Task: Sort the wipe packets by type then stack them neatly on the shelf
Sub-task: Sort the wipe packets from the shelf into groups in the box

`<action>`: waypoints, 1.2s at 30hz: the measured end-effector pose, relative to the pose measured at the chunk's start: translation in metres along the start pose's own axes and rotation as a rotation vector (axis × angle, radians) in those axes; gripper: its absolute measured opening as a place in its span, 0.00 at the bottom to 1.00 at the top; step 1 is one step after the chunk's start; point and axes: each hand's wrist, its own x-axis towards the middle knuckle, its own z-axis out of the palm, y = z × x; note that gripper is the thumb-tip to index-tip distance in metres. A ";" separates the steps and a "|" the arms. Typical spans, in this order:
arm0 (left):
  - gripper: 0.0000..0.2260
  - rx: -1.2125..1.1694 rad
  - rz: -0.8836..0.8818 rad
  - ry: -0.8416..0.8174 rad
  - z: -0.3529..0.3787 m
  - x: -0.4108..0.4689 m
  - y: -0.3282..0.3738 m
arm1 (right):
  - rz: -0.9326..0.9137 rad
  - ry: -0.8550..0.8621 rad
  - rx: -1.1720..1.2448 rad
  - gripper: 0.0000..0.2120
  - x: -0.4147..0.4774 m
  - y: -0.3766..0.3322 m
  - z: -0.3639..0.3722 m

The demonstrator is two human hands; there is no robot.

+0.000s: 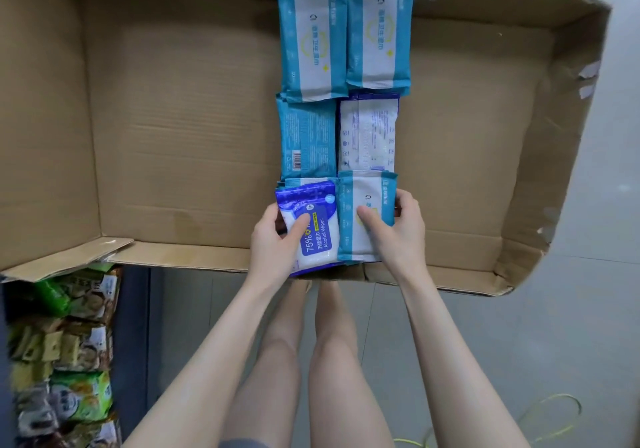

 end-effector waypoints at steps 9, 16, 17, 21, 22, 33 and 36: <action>0.17 0.335 0.114 0.223 0.010 -0.002 -0.007 | 0.008 0.010 -0.086 0.22 -0.009 -0.008 -0.001; 0.21 0.406 0.153 0.223 0.006 -0.005 0.011 | -0.038 0.006 -0.136 0.27 -0.007 -0.021 -0.010; 0.20 0.408 0.170 0.241 0.006 -0.004 0.017 | -0.055 0.008 -0.147 0.27 -0.005 -0.025 -0.013; 0.16 0.391 0.221 0.292 0.009 0.006 0.049 | -0.134 0.040 -0.164 0.21 0.010 -0.050 -0.021; 0.14 0.381 0.238 0.280 0.011 0.011 0.056 | -0.156 0.046 -0.161 0.19 0.016 -0.058 -0.023; 0.21 0.276 0.296 0.248 0.044 0.106 0.135 | -0.323 0.125 -0.153 0.23 0.112 -0.139 -0.014; 0.24 0.314 0.256 0.250 0.047 0.123 0.142 | -0.262 0.130 -0.224 0.30 0.128 -0.145 -0.008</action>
